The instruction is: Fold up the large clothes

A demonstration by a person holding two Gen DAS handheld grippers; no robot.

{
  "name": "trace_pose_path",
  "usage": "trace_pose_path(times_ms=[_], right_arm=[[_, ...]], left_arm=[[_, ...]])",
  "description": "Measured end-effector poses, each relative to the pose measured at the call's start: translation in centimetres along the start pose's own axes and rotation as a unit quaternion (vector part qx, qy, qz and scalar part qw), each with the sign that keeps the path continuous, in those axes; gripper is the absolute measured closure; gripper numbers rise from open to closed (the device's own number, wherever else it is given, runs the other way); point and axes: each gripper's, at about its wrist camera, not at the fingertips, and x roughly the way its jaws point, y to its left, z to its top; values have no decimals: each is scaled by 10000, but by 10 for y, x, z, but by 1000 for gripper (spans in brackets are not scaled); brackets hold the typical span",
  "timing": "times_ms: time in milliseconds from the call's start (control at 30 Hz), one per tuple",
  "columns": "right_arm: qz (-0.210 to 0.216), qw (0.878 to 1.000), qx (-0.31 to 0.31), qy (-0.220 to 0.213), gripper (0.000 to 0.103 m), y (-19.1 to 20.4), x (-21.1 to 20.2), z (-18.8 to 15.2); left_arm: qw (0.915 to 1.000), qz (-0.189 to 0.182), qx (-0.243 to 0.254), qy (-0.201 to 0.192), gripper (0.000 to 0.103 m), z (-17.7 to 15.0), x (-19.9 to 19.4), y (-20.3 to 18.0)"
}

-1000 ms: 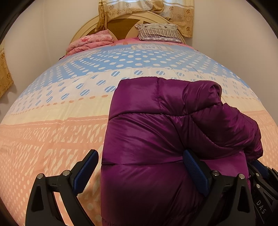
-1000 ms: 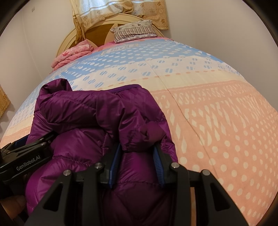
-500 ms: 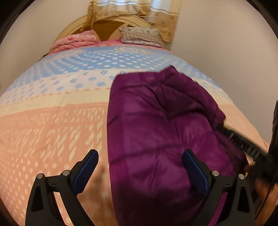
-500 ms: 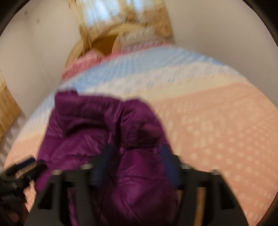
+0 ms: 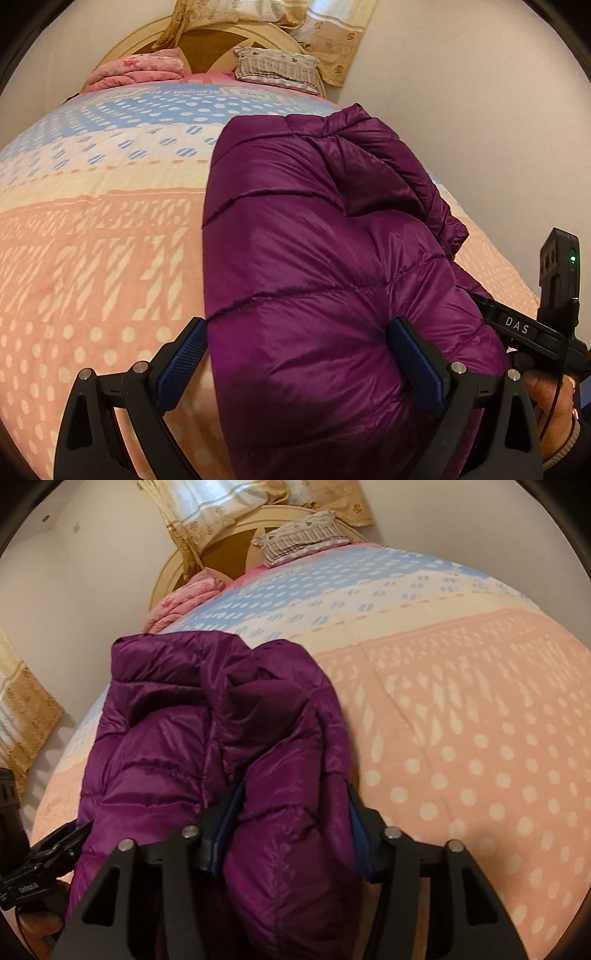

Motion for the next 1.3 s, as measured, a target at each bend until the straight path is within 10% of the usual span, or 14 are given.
trace_pose_path(times_ms=[133,400,1300], right_arm=[[196,9997,-151,60,60,6,2,-3],[727,9968,-245,-242,77,17,-15,-9],[1843,9748,-1178,-437,79,149,-15,9]], left_arm=[[9991,41,407,-52,12,0,0,-20],[9929,489,1003,-401,62,-4,-31,-51],[9788,1323,789,-1351,69,5,-162,6]])
